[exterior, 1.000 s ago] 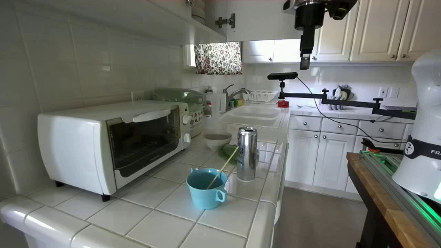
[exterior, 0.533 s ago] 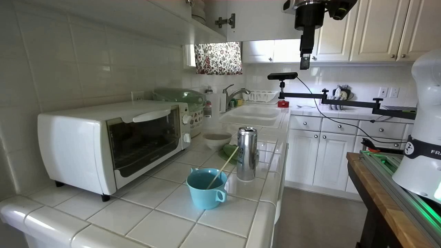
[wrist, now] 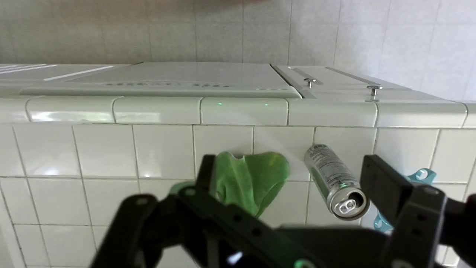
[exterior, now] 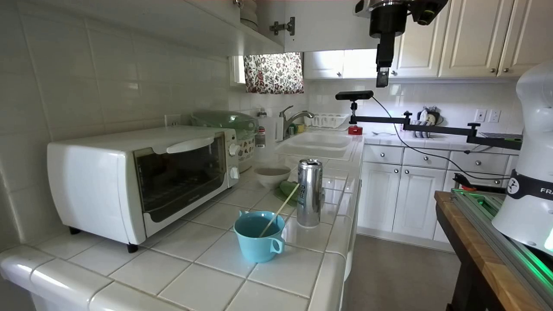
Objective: Wipe the counter with the green cloth
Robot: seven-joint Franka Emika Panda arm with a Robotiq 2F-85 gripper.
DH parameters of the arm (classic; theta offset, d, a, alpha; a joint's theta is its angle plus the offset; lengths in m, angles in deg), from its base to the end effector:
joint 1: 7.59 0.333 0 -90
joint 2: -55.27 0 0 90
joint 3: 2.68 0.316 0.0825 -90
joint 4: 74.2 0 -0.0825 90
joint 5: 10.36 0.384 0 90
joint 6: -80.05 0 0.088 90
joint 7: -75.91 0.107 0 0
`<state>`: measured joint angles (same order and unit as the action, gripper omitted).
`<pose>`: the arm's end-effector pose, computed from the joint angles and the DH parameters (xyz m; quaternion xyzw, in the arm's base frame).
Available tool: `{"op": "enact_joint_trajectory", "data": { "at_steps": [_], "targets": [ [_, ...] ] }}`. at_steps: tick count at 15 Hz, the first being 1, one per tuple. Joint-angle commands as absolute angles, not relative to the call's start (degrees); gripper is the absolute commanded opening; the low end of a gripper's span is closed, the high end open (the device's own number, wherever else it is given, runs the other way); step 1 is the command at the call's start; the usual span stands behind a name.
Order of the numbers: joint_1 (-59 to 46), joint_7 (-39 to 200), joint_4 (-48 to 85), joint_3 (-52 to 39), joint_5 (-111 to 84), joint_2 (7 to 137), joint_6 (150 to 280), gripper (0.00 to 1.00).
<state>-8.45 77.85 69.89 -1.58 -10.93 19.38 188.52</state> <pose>0.3607 0.0012 0.4892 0.9998 -0.0151 0.0025 0.0103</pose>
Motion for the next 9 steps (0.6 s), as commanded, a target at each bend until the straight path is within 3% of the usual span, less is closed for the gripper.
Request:
{"op": "enact_joint_trajectory", "data": {
  "at_steps": [1,9],
  "targets": [
    [-8.3,77.9,69.8,-1.7,-11.0,19.4,188.4,1.0],
    [-8.9,75.7,70.1,-3.4,-12.7,22.3,200.5,1.0]
  ]
}}
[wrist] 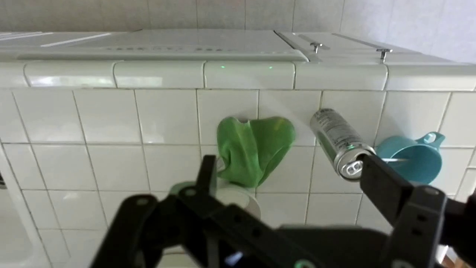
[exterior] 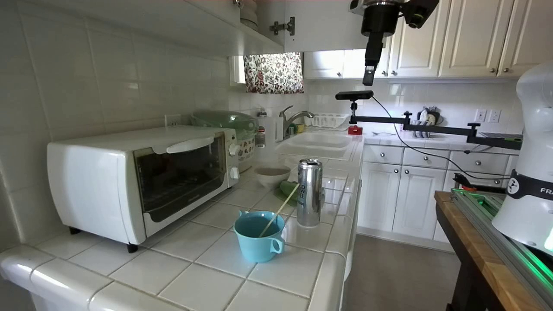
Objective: Wipe the counter with the green cloth
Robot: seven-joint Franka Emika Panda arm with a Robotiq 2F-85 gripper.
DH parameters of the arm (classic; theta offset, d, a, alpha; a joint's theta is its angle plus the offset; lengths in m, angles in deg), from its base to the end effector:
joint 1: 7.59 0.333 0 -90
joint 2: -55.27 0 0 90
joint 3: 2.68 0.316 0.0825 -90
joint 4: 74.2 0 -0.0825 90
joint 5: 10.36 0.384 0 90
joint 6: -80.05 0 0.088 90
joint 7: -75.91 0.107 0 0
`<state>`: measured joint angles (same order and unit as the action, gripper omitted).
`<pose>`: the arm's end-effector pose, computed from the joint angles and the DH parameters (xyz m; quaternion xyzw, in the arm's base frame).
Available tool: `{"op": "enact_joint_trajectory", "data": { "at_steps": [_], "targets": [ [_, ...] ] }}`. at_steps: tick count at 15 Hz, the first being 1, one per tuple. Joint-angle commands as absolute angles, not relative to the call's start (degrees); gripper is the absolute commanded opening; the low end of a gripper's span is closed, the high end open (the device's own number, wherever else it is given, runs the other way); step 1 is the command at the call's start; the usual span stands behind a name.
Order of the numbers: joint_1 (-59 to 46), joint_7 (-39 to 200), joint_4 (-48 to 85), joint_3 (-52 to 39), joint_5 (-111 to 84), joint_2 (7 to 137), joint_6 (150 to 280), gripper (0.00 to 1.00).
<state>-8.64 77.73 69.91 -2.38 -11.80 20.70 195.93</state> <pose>0.3773 -0.0063 0.4927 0.9982 -0.0179 0.0554 0.0126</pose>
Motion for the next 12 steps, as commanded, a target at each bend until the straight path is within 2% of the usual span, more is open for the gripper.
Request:
{"op": "enact_joint_trajectory", "data": {
  "at_steps": [1,12],
  "targets": [
    [-9.2,75.9,70.1,-3.6,-12.9,23.2,202.1,1.0],
    [-12.3,76.7,71.6,-5.8,-14.0,35.6,218.4,1.0]
  ]
}}
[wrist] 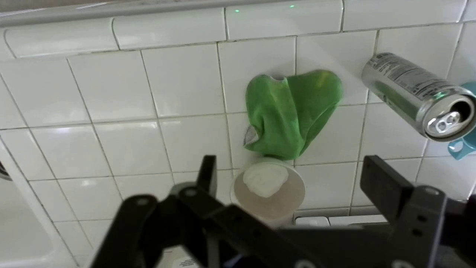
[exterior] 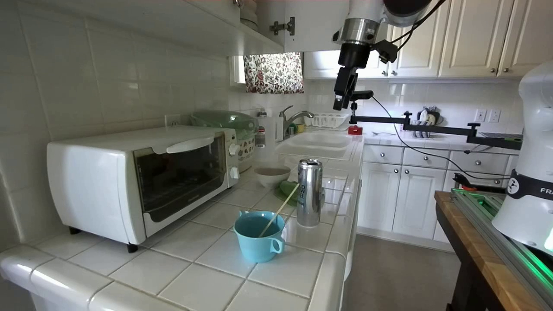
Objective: Wipe the counter with the green cloth
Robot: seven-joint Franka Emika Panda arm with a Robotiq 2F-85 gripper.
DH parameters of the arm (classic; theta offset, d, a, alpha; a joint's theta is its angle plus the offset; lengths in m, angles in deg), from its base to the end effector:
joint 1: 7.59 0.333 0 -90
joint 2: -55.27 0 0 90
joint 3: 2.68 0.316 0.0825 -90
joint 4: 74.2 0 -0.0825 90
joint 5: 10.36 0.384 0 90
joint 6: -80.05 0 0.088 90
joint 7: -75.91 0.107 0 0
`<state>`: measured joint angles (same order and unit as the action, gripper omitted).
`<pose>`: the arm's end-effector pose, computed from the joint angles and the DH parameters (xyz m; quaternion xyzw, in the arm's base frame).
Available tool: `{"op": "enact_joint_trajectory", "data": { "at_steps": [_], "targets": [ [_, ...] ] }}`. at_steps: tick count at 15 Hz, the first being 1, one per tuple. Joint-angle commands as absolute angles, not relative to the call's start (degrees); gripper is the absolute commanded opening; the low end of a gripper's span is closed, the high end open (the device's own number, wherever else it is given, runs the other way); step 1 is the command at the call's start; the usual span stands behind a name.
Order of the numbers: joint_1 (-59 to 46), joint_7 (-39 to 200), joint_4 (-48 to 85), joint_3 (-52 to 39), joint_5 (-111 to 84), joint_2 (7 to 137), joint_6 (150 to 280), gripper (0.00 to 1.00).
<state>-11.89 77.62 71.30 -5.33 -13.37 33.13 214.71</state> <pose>0.4275 -0.0530 0.4267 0.9934 -0.0578 0.0978 0.0161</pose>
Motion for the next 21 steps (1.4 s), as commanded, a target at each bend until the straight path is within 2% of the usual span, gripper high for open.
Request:
{"op": "enact_joint_trajectory", "data": {
  "at_steps": [1,8,21],
  "targets": [
    [-12.4,76.7,71.4,-6.0,-13.7,37.3,219.8,1.0],
    [-12.6,77.7,70.7,-6.0,-14.0,46.1,224.9,1.0],
    [-12.2,85.0,70.6,-5.3,-20.7,54.7,234.5,1.0]
  ]
}}
